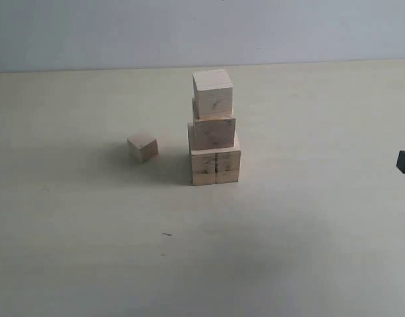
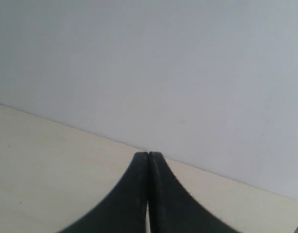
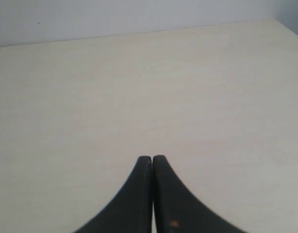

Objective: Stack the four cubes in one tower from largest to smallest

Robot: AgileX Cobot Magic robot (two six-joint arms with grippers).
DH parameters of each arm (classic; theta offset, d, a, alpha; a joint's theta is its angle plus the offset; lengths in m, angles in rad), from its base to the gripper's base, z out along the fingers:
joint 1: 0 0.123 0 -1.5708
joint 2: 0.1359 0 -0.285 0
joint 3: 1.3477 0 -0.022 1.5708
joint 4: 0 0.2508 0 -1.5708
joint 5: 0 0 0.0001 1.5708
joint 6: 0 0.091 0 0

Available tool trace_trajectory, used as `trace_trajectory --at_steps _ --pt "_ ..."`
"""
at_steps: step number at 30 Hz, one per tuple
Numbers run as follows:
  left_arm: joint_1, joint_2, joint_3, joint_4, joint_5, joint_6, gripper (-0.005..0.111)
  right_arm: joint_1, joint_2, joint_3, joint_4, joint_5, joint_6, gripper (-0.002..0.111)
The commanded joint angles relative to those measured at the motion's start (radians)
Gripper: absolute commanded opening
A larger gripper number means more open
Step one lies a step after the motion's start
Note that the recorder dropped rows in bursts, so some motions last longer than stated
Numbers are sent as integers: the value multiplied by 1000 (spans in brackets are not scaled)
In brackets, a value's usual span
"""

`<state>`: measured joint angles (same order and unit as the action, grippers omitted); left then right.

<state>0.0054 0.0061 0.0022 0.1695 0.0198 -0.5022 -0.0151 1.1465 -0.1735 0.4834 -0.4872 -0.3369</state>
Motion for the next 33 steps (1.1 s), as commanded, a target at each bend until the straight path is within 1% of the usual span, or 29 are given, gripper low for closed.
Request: trace_trajectory --at_steps 1,3,5,8,10,12,13,15,17,19,21,23,26,28,29,30,31,33 --pt "-5 -6 -2 -7 -85 -92 0 -2 0 5 5 7 -9 0" --pt "-5 -6 -2 -7 -152 -134 0 -2 0 5 5 7 -9 0" --pt "-5 -6 -2 -7 -235 -132 0 -2 0 5 5 7 -9 0" --pt "-5 -6 -2 -5 -269 -132 0 -2 0 5 5 7 -9 0" --pt "-5 -6 -2 -5 -224 -132 0 -2 0 5 5 7 -9 0" --pt "-5 -6 -2 2 -134 -132 0 -2 0 5 5 7 -9 0" --pt "-5 -6 -2 2 -69 -132 0 -2 0 5 5 7 -9 0" --pt "-5 -6 -2 -1 -20 -134 0 -2 -19 5 8 16 -9 0" --pt "-5 -6 -2 -1 -65 -134 0 -2 -112 5 9 54 -9 0" --pt "-5 -6 -2 -1 -78 -132 0 -2 -330 11 9 108 -9 0" --pt "-5 -6 -2 -1 -89 -132 0 -2 -545 45 9 77 -9 0" --pt "-5 -6 -2 -1 -154 -129 0 -2 -746 97 1 70 -9 0" --pt "-5 -6 -2 1 -168 -129 0 -2 -835 135 -60 125 -9 0" --pt "-5 -6 -8 13 -170 -125 0 -2 -830 174 -165 164 -9 0" --pt "-5 -6 -28 44 -168 -121 0 -2 -825 174 -385 174 -9 0" --pt "-5 -6 -48 72 -153 -121 0 -2 -825 174 -525 244 -9 0" --pt "-5 -6 -95 88 -92 -121 0 -2 -825 174 -653 247 -9 0" --pt "-5 -6 -156 90 8 -121 0 -2 -825 174 -676 287 -9 0"
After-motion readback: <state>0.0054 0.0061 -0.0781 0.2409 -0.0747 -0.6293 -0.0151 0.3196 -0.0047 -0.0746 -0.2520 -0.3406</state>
